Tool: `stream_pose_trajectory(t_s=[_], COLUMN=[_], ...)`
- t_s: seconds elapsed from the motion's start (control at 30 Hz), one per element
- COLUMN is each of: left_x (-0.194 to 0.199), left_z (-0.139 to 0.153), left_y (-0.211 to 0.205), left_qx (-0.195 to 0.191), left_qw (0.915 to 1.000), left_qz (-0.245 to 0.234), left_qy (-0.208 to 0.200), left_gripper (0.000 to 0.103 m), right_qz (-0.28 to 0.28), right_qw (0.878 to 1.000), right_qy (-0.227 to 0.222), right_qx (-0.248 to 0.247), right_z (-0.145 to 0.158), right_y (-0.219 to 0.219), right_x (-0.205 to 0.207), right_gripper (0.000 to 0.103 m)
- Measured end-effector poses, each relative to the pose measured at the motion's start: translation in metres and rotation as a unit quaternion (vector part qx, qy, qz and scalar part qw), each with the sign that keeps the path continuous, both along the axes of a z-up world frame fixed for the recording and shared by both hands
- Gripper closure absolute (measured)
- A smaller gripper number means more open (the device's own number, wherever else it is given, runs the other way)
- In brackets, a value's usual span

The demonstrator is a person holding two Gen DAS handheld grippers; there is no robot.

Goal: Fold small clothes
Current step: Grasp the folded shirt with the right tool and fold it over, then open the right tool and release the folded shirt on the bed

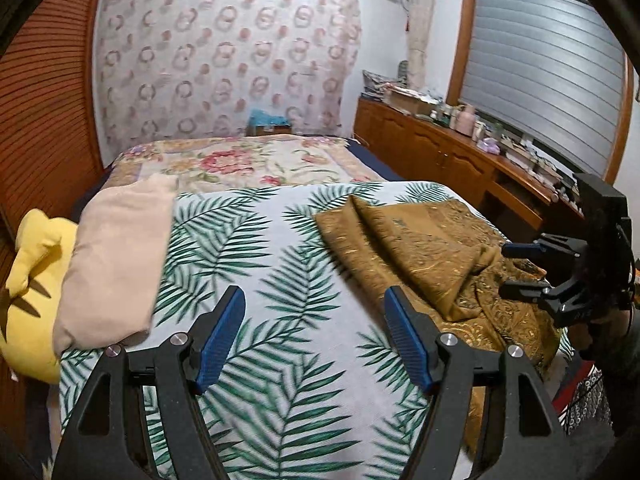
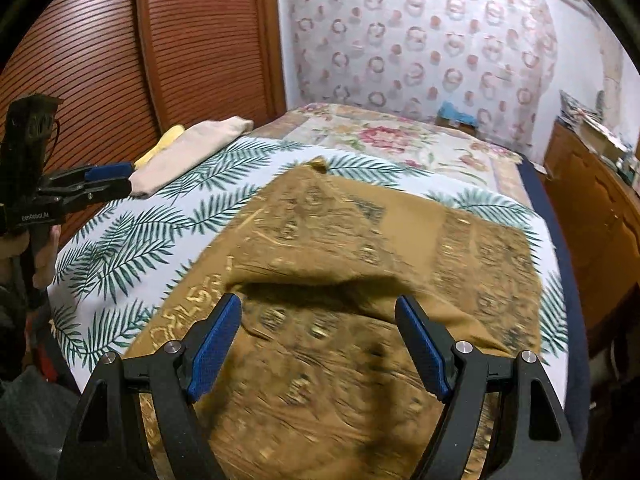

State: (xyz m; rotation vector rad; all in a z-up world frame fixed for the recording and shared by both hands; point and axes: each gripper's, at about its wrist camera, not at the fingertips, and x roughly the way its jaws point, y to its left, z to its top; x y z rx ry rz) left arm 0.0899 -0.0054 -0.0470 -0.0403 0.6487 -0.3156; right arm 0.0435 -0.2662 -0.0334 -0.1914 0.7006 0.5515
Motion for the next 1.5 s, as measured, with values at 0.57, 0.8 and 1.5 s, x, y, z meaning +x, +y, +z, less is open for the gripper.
stream_pose_trajectory(t_s=[0.57, 0.8, 1.5], left_x=[-0.014, -0.015, -0.009], left_z=[-0.011, -0.017, -0.019], left_y=[0.041, 0.045, 0.009], left_qx=[-0.008, -0.014, -0.004], left_qw=[0.9996, 0.9996, 0.9999], left_qz=[0.028, 0.025, -0.007], left_qy=[-0.003, 0.001, 0.012], left_gripper=[0.029, 0.029, 0.029], right_qz=[0.031, 0.033, -0.152], right_qw=[0.997, 0.999, 0.986], right_qy=[0.056, 0.023, 0.001], right_qx=[-0.036, -0.014, -0.066], right_z=[-0.026, -0.011, 0.027], right_y=[0.060, 0.057, -0.029], right_x=[0.039, 0.042, 0.185], right_gripper=[0.065, 0.099, 0.095])
